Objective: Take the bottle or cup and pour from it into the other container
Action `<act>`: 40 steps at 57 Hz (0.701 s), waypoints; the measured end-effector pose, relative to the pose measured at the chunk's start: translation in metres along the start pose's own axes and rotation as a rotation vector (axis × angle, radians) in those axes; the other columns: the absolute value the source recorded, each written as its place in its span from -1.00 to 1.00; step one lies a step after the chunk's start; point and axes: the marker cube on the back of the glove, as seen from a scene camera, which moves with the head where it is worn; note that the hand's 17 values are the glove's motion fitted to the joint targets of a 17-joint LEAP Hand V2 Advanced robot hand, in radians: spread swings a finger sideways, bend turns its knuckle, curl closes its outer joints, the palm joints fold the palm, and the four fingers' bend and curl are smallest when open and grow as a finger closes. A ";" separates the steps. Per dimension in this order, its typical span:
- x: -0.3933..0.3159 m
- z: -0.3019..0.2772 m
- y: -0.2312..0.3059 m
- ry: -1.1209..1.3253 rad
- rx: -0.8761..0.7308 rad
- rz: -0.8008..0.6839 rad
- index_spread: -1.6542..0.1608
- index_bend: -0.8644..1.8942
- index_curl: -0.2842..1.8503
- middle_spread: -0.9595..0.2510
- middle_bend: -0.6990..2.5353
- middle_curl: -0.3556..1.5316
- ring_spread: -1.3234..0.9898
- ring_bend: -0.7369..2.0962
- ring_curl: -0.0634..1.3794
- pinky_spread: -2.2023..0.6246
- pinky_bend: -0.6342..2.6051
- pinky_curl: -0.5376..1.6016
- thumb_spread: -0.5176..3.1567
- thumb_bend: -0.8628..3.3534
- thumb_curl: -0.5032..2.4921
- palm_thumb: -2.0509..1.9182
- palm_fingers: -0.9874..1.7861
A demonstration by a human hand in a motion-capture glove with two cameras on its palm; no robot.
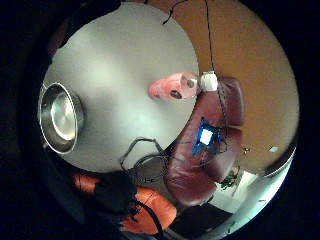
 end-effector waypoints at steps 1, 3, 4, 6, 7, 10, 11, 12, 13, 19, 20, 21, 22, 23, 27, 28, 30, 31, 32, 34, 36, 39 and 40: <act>0.002 0.001 0.001 0.000 -0.004 -0.003 0.36 -0.25 -0.43 0.28 -0.46 -0.36 0.05 -0.30 -0.53 0.73 -0.39 -0.18 -0.16 -0.60 -0.43 0.36 -0.14; 0.006 0.001 0.003 0.003 -0.014 -0.012 0.36 -0.25 -0.43 0.28 -0.46 -0.35 0.05 -0.30 -0.53 0.73 -0.39 -0.18 -0.16 -0.60 -0.43 0.36 -0.14; 0.007 0.001 0.004 0.006 -0.017 -0.016 0.36 -0.25 -0.43 0.28 -0.46 -0.35 0.05 -0.30 -0.53 0.73 -0.39 -0.18 -0.16 -0.60 -0.43 0.36 -0.15; 0.011 0.001 0.004 0.014 -0.017 -0.021 0.36 -0.25 -0.43 0.28 -0.47 -0.36 0.05 -0.30 -0.53 0.73 -0.39 -0.18 -0.16 -0.60 -0.43 0.36 -0.15; 0.014 0.001 0.005 0.017 -0.016 -0.023 0.36 -0.25 -0.43 0.28 -0.47 -0.36 0.05 -0.30 -0.53 0.73 -0.39 -0.18 -0.16 -0.60 -0.43 0.36 -0.15; 0.022 0.000 0.011 0.025 -0.006 -0.026 0.36 -0.25 -0.44 0.28 -0.46 -0.35 0.05 -0.30 -0.52 0.73 -0.39 -0.18 -0.16 -0.60 -0.43 0.36 -0.15; 0.025 0.000 0.012 0.026 0.000 -0.028 0.36 -0.25 -0.44 0.28 -0.46 -0.35 0.05 -0.30 -0.52 0.73 -0.39 -0.17 -0.16 -0.60 -0.43 0.36 -0.15; 0.029 -0.001 0.013 0.025 0.006 -0.030 0.36 -0.25 -0.44 0.28 -0.46 -0.35 0.05 -0.30 -0.52 0.73 -0.39 -0.17 -0.16 -0.60 -0.43 0.36 -0.15; 0.032 -0.003 0.014 0.025 0.010 -0.032 0.36 -0.25 -0.44 0.28 -0.46 -0.35 0.05 -0.30 -0.52 0.73 -0.39 -0.17 -0.16 -0.60 -0.43 0.36 -0.15; 0.058 -0.009 0.022 0.031 0.030 -0.027 0.36 -0.25 -0.44 0.28 -0.46 -0.35 0.05 -0.29 -0.52 0.73 -0.39 -0.17 -0.16 -0.60 -0.43 0.36 -0.15; 0.063 -0.009 0.024 0.034 0.034 -0.027 0.36 -0.25 -0.44 0.28 -0.46 -0.35 0.05 -0.29 -0.52 0.73 -0.39 -0.17 -0.16 -0.60 -0.43 0.36 -0.15; 0.068 -0.010 0.025 0.035 0.038 -0.028 0.36 -0.25 -0.44 0.28 -0.46 -0.35 0.05 -0.29 -0.52 0.73 -0.39 -0.17 -0.16 -0.60 -0.43 0.36 -0.15; 0.073 -0.011 0.025 0.036 0.042 -0.030 0.36 -0.25 -0.44 0.28 -0.47 -0.35 0.05 -0.29 -0.51 0.73 -0.39 -0.17 -0.16 -0.60 -0.43 0.36 -0.15; 0.077 -0.011 0.026 0.034 0.045 -0.031 0.36 -0.25 -0.44 0.28 -0.47 -0.35 0.05 -0.29 -0.51 0.73 -0.39 -0.17 -0.16 -0.60 -0.43 0.36 -0.15; 0.098 -0.010 0.034 0.016 0.032 -0.009 0.37 -0.25 -0.44 0.28 -0.46 -0.35 0.04 -0.29 -0.51 0.73 -0.39 -0.17 -0.16 -0.60 -0.43 0.36 -0.15; 0.103 -0.009 0.036 0.009 0.027 -0.004 0.37 -0.25 -0.44 0.27 -0.46 -0.35 0.04 -0.29 -0.51 0.73 -0.39 -0.17 -0.16 -0.60 -0.43 0.36 -0.14; 0.113 -0.008 0.040 -0.009 0.024 0.002 0.37 -0.25 -0.44 0.27 -0.46 -0.35 0.04 -0.29 -0.51 0.73 -0.39 -0.17 -0.16 -0.60 -0.42 0.36 -0.14; 0.119 -0.008 0.041 -0.019 0.023 0.004 0.37 -0.25 -0.44 0.27 -0.46 -0.35 0.04 -0.29 -0.51 0.73 -0.39 -0.17 -0.16 -0.60 -0.42 0.36 -0.14; 0.124 -0.007 0.043 -0.029 0.019 0.008 0.37 -0.25 -0.44 0.27 -0.46 -0.35 0.04 -0.29 -0.51 0.73 -0.39 -0.17 -0.16 -0.60 -0.42 0.36 -0.14; 0.133 -0.006 0.046 -0.049 0.005 0.017 0.37 -0.25 -0.44 0.27 -0.46 -0.35 0.04 -0.29 -0.51 0.73 -0.39 -0.17 -0.16 -0.60 -0.42 0.36 -0.14; 0.142 -0.007 0.048 -0.068 -0.009 0.024 0.37 -0.25 -0.44 0.27 -0.46 -0.35 0.04 -0.29 -0.51 0.72 -0.39 -0.17 -0.16 -0.60 -0.42 0.36 -0.14; 0.156 -0.006 0.052 -0.095 -0.015 0.040 0.37 -0.25 -0.44 0.28 -0.46 -0.34 0.04 -0.29 -0.51 0.72 -0.39 -0.17 -0.16 -0.60 -0.42 0.36 -0.13; 0.161 -0.005 0.053 -0.103 -0.014 0.047 0.37 -0.25 -0.44 0.27 -0.45 -0.34 0.04 -0.29 -0.51 0.72 -0.40 -0.17 -0.16 -0.60 -0.42 0.37 -0.13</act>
